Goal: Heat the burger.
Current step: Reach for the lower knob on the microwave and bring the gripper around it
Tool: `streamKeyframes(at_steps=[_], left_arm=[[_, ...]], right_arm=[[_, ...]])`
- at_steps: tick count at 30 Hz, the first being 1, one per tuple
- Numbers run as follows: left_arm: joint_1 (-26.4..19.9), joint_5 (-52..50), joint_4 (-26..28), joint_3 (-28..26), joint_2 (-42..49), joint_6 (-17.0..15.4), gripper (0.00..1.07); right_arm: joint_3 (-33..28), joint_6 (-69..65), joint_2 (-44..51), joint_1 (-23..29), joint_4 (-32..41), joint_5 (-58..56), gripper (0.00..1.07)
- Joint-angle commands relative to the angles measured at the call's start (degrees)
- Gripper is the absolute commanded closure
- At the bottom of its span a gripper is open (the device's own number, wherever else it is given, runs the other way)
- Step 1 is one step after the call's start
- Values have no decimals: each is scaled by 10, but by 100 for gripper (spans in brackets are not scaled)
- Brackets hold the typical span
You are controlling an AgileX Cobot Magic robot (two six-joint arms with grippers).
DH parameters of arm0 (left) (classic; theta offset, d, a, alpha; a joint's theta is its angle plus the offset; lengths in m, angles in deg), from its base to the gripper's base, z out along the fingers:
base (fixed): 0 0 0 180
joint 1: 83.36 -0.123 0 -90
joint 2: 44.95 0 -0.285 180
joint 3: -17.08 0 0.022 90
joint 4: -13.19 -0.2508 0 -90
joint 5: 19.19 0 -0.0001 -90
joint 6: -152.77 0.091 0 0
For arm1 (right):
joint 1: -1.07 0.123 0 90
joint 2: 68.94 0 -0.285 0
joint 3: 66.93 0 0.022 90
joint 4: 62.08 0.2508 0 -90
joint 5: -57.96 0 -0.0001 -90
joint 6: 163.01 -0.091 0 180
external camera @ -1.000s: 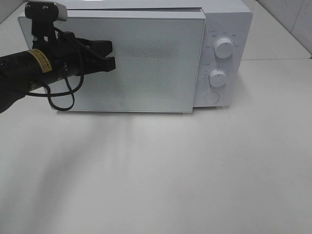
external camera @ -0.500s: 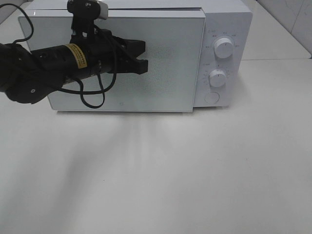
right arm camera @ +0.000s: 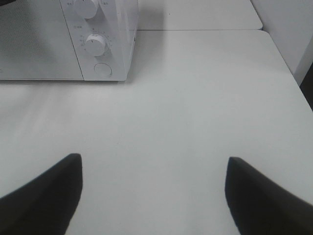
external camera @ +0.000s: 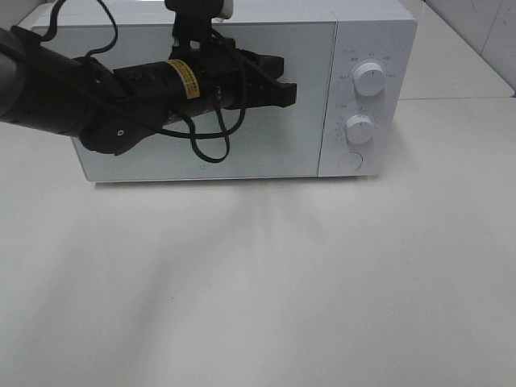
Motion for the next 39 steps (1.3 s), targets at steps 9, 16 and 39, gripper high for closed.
streamKeyframes(at_steps=[9, 16, 39], left_arm=[[35, 19, 32, -17, 13, 14, 107], [81, 108, 32, -9, 41, 11, 100], [217, 873, 41, -9, 145, 15, 6]], right_arm=[[-1, -1, 18, -3, 1, 4, 36], [-1, -1, 18, -3, 1, 4, 36], [-1, -1, 18, -3, 1, 4, 36]])
